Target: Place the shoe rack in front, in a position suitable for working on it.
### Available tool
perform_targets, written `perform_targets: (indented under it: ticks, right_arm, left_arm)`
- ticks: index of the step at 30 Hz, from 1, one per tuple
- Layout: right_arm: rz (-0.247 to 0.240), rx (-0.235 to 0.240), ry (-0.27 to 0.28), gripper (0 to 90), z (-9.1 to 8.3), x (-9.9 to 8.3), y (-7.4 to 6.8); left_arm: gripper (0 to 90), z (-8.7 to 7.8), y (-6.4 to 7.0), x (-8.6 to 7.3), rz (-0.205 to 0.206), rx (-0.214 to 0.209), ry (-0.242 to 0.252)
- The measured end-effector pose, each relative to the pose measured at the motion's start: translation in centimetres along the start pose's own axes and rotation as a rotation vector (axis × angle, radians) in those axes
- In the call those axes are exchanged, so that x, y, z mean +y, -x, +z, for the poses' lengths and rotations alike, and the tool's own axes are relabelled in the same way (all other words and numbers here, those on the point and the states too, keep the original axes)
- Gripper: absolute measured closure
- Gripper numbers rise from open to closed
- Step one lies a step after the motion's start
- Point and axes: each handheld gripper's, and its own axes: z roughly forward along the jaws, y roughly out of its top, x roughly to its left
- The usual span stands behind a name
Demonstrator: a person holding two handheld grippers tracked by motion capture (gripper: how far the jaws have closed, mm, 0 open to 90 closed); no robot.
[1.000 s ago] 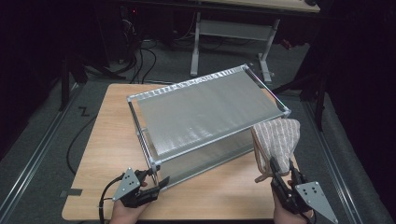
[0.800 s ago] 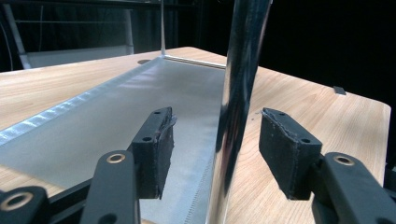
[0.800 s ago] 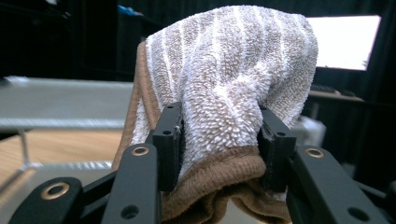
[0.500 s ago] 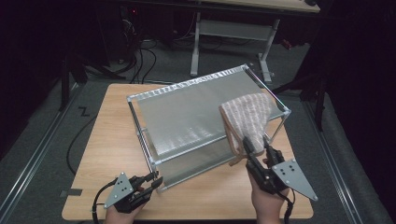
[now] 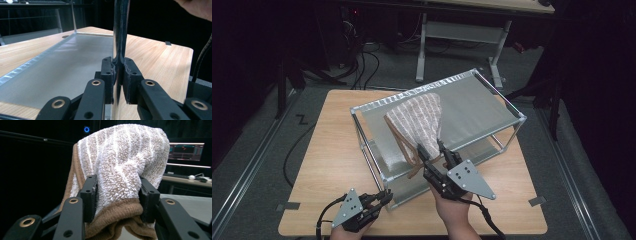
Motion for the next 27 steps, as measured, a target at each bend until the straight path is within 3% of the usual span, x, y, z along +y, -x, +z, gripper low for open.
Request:
perform_targets:
  ticks: [10, 25, 26, 27]
  right_arm:
    - [0.000, 0.038, -0.029, 56.0, 0.8, -1.4, -1.6]
    - [-0.009, 0.048, -0.063, 52.0, 1.2, -2.1, -2.1]
    - [-0.008, 0.050, -0.063, 51.7, 1.3, -2.1, -2.1]
    - [-0.009, 0.051, -0.061, 51.7, 1.3, -2.1, -2.1]
  left_arm:
    - [80.1, 0.1, -0.1, 0.0, -0.003, -0.013, 0.000]
    - [80.0, 0.2, -0.2, 0.0, -0.009, -0.012, 0.001]
    - [80.0, 0.2, -0.3, 0.1, 0.005, -0.009, 0.009]
    - [79.9, 0.2, -0.2, 0.0, -0.010, -0.013, 0.002]
